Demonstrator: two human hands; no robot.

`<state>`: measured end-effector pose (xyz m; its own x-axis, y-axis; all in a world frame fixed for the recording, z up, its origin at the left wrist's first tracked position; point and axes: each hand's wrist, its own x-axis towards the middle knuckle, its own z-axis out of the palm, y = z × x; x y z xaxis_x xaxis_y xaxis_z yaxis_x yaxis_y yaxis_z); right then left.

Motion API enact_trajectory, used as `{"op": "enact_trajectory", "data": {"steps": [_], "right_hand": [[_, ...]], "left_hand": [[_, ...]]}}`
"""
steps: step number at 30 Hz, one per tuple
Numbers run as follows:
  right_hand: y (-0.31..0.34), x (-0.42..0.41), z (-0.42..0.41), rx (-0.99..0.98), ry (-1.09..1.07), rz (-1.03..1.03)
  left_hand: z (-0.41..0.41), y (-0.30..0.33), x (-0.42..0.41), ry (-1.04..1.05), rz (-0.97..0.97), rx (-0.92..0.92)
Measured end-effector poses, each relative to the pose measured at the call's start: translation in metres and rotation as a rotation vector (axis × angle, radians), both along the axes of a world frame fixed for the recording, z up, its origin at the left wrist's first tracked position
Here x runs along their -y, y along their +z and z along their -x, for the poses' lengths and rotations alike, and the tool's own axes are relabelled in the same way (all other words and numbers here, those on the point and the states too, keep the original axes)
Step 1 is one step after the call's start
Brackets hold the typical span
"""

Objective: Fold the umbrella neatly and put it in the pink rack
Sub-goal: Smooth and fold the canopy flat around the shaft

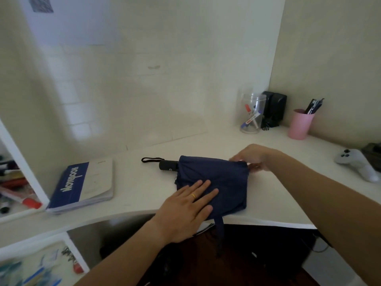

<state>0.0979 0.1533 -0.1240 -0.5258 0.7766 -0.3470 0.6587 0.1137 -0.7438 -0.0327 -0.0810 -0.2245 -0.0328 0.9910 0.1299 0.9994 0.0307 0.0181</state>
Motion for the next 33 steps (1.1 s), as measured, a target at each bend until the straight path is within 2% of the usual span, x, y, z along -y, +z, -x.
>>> {"op": "enact_trajectory", "data": {"steps": [6, 10, 14, 16, 17, 19, 20, 22, 23, 25, 30, 33], "right_hand": [[0.016, -0.002, 0.008, 0.000, 0.140, -0.130], [0.023, 0.007, 0.002, -0.205, 0.217, -0.124], [0.026, 0.022, -0.009, -0.419, 0.380, -0.127], [0.024, 0.023, -0.012, -0.460, 0.371, -0.124], [0.022, 0.020, -0.011, -0.473, 0.298, -0.124], [0.023, 0.012, -0.009, -0.409, 0.033, -0.129], [0.024, 0.011, -0.008, -0.263, -0.056, -0.110], [0.025, 0.015, -0.004, 0.079, -0.068, -0.040], [0.023, 0.015, -0.001, 0.136, -0.045, -0.013], [0.021, 0.014, 0.007, 0.010, -0.038, -0.003], [0.029, 0.025, -0.003, -0.495, 0.070, 0.018], [0.030, 0.040, -0.023, -0.620, 0.161, -0.037]], "left_hand": [[0.002, -0.003, 0.002, -0.020, -0.037, 0.004], [0.001, -0.004, 0.003, -0.022, -0.048, 0.007], [0.001, -0.003, 0.002, -0.019, -0.049, 0.016], [0.001, -0.002, 0.003, -0.015, -0.054, 0.015], [0.001, -0.002, 0.003, -0.014, -0.053, 0.013], [0.000, -0.002, 0.003, -0.015, -0.046, 0.011], [0.000, -0.001, 0.003, -0.017, -0.043, 0.013], [0.001, 0.000, 0.004, -0.024, -0.031, 0.017], [0.001, 0.000, 0.003, -0.024, -0.030, 0.015], [0.000, 0.001, 0.003, -0.020, -0.029, 0.011], [0.000, 0.001, 0.004, -0.024, -0.024, 0.019], [0.002, 0.000, 0.003, -0.020, -0.035, 0.015]]}}
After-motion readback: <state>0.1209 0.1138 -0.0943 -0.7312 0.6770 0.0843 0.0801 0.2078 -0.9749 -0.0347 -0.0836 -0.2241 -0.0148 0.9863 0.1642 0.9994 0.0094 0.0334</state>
